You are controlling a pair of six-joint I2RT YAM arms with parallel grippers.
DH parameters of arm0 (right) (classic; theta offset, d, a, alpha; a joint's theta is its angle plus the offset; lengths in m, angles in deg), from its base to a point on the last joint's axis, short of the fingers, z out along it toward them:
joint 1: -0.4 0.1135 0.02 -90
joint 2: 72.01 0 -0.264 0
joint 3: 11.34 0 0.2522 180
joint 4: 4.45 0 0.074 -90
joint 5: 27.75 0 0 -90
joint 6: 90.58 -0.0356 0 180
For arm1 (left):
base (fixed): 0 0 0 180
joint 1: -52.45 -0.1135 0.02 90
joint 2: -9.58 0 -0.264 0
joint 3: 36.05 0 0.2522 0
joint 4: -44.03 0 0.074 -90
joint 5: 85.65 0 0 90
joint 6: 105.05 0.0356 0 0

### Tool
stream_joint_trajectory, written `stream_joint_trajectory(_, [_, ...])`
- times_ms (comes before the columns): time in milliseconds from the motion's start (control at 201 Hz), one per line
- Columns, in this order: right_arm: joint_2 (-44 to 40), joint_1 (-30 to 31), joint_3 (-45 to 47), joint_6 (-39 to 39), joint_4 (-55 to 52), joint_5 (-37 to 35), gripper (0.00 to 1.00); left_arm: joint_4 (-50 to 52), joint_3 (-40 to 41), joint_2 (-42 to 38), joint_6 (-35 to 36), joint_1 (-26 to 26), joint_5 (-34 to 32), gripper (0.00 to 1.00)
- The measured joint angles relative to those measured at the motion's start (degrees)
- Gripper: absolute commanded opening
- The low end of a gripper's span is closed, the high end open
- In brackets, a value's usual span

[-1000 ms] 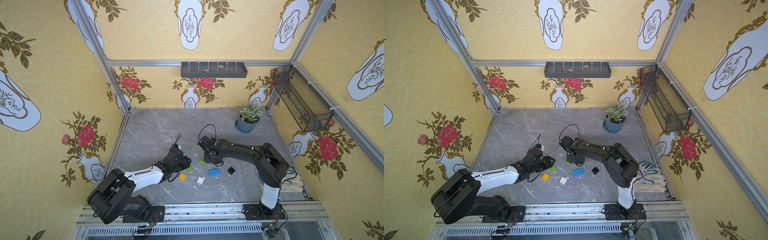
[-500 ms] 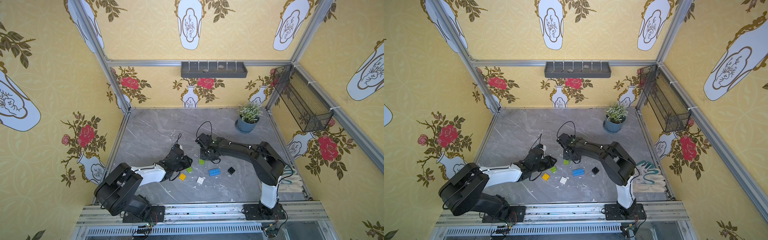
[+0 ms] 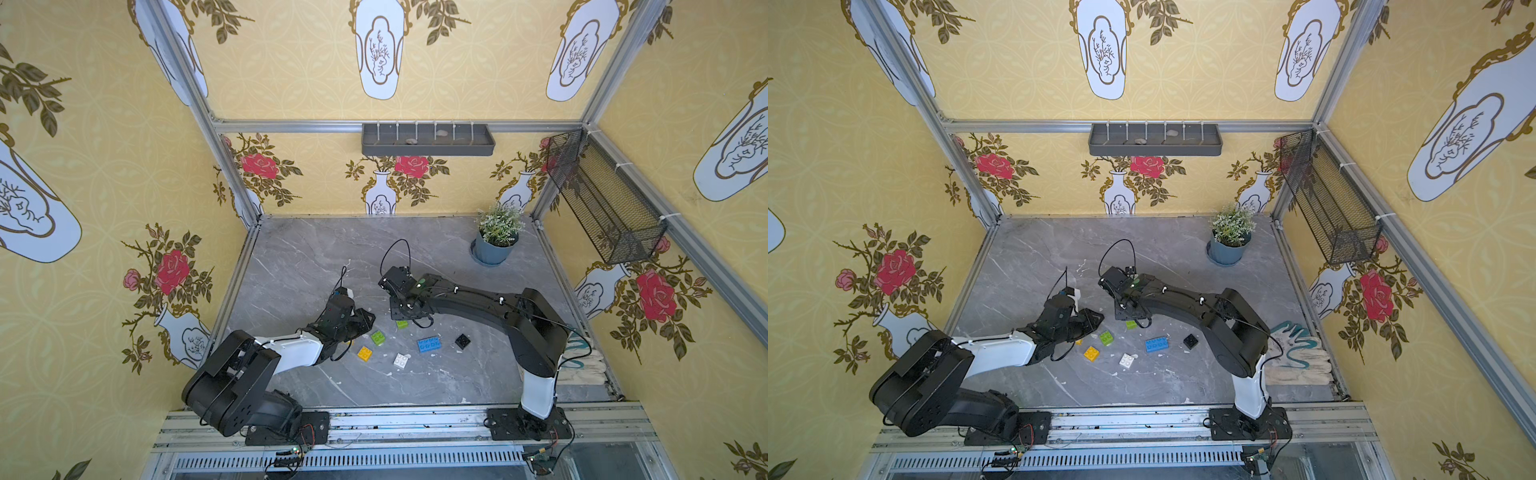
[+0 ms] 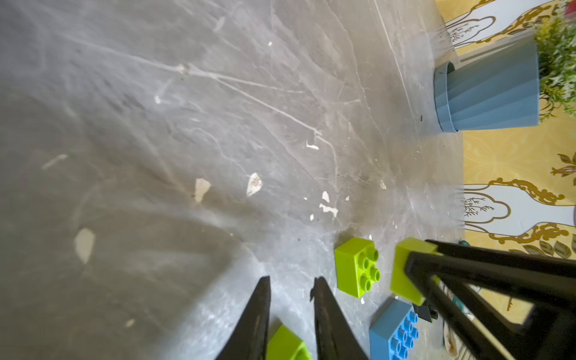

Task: Assemble the number 4 with lego
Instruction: Assemble the lego brick with the lego brick.

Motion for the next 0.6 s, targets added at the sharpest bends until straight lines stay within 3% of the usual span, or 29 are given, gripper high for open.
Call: stream_joint_trajectory(602, [1.9, 1.2, -1.4, 6.5, -1.8, -1.0, 0.2, -2.8, 0.7, 2.1, 0.0, -0.2, 1.4, 0.25])
